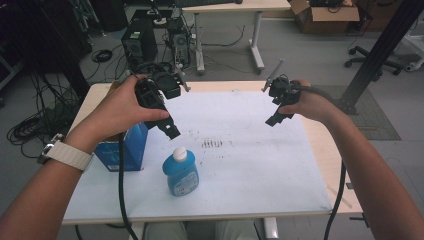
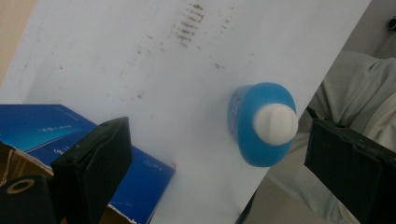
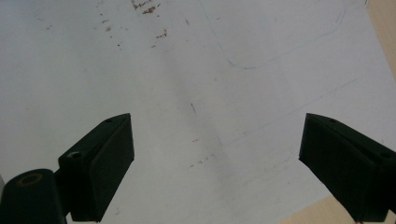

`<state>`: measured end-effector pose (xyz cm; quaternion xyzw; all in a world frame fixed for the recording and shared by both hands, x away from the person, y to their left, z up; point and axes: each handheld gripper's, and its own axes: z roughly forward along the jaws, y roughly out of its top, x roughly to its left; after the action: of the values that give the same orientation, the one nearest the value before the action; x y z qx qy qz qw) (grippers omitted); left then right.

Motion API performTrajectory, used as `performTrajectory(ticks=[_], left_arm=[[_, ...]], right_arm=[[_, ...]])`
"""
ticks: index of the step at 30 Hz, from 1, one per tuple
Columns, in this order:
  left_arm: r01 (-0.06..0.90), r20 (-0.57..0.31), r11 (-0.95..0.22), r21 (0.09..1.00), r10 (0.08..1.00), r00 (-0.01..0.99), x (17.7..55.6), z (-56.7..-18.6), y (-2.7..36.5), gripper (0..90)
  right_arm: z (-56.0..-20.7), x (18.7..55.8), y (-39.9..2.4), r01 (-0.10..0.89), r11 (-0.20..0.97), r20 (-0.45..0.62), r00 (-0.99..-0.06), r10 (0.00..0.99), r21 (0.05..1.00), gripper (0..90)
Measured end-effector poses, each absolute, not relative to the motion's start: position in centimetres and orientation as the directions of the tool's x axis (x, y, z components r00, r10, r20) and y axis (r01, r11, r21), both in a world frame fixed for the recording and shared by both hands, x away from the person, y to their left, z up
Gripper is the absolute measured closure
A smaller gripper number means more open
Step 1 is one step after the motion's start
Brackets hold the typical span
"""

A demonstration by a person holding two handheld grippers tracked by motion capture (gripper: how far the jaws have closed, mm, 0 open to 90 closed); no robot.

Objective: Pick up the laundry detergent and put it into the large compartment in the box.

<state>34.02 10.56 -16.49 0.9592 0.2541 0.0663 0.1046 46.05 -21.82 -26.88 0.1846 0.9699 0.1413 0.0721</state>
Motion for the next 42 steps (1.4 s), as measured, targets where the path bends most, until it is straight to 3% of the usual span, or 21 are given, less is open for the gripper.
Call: performTrajectory(ticks=[16, 42], left_arm=[[0.454, 0.057, -0.858, 0.240, 0.479, 0.876, 32.2, -17.2, 10.0, 6.8], [0.513, 0.045, -0.837, 0.193, 0.530, 0.847, 30.7, -20.2, 8.2, 7.0]], right_arm=[[-26.7, 45.6, -21.6, 0.332, 0.895, -0.094, -0.923, 0.374, 0.298, 10.0], [-26.8, 45.3, -21.7, 0.328, 0.895, -0.095, -0.924, 0.370, 0.302, 10.0]])
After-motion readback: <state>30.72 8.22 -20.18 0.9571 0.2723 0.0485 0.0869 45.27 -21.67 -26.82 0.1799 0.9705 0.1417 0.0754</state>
